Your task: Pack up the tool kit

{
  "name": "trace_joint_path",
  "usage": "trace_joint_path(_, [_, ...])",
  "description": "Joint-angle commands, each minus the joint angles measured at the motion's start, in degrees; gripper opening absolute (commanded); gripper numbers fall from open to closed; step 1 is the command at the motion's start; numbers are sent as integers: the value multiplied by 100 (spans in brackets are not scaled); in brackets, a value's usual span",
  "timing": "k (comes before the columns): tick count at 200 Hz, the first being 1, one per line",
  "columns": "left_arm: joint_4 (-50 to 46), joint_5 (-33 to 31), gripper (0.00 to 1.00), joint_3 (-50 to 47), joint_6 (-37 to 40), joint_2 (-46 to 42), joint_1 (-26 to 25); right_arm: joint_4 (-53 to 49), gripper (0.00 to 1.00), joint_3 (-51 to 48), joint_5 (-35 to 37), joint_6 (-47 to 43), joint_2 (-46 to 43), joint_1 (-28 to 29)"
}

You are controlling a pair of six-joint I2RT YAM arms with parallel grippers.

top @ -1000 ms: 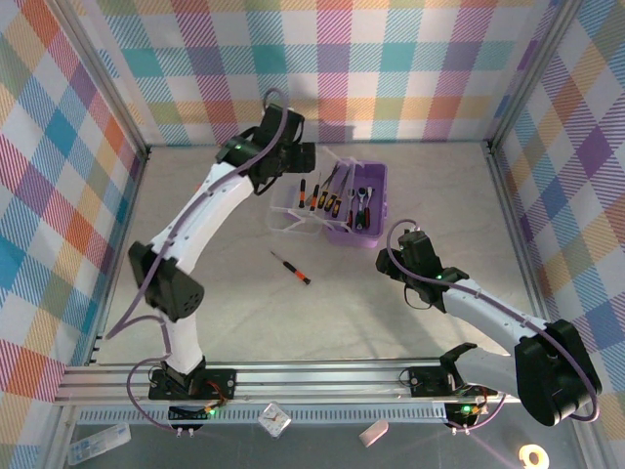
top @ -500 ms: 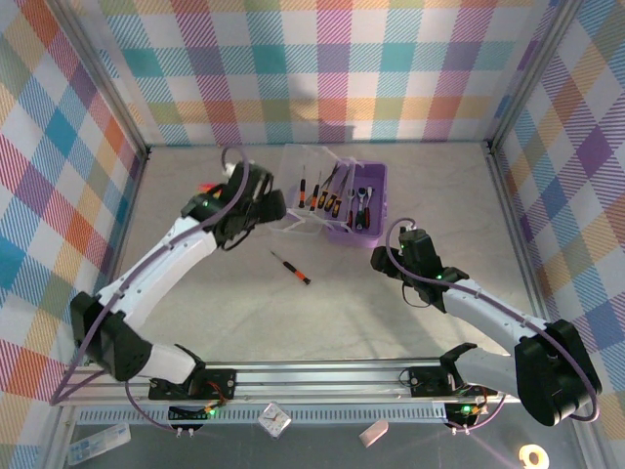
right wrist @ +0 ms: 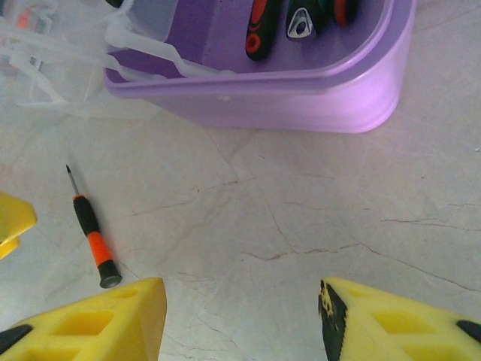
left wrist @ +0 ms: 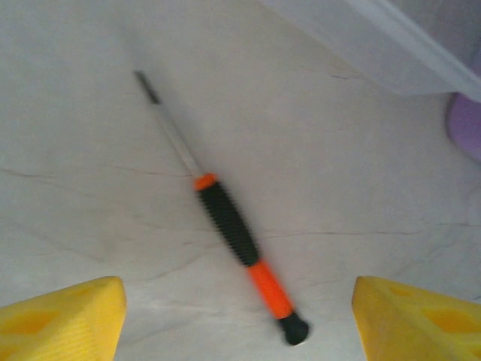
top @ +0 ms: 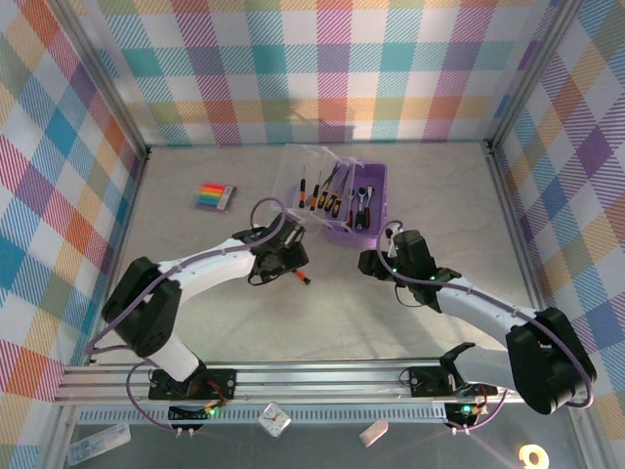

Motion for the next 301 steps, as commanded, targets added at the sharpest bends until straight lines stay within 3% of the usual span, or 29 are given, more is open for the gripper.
trace_joint_path(1, [-85, -135, 70, 405, -536, 396, -139, 96, 57, 54, 14, -111, -89, 30])
trace_joint_path(42, [60, -526, 58, 102, -1246, 621, -238, 25, 57, -8, 221, -103, -285, 30])
trace_joint_path(65, [91, -501, 47, 264, -1169, 902, -246, 27, 57, 1, 215, -96, -264, 30])
trace_joint_path(115, [-88, -765, 38, 255, -1002, 1097, -240, 8, 57, 10, 242, -104, -251, 27])
trace_joint_path(151, [-290, -917, 26, -27, -818, 881, -233, -106, 56, 14, 281, -111, -426, 23])
trace_joint_path(203, [-754, -1154, 26, -242, -283, 310, -209, -155, 57, -87, 400, -102, -753, 30])
trace_joint_path(301, [-870, -1003, 39, -490, 806, -223, 135, -181, 57, -43, 478, -106, -622, 25])
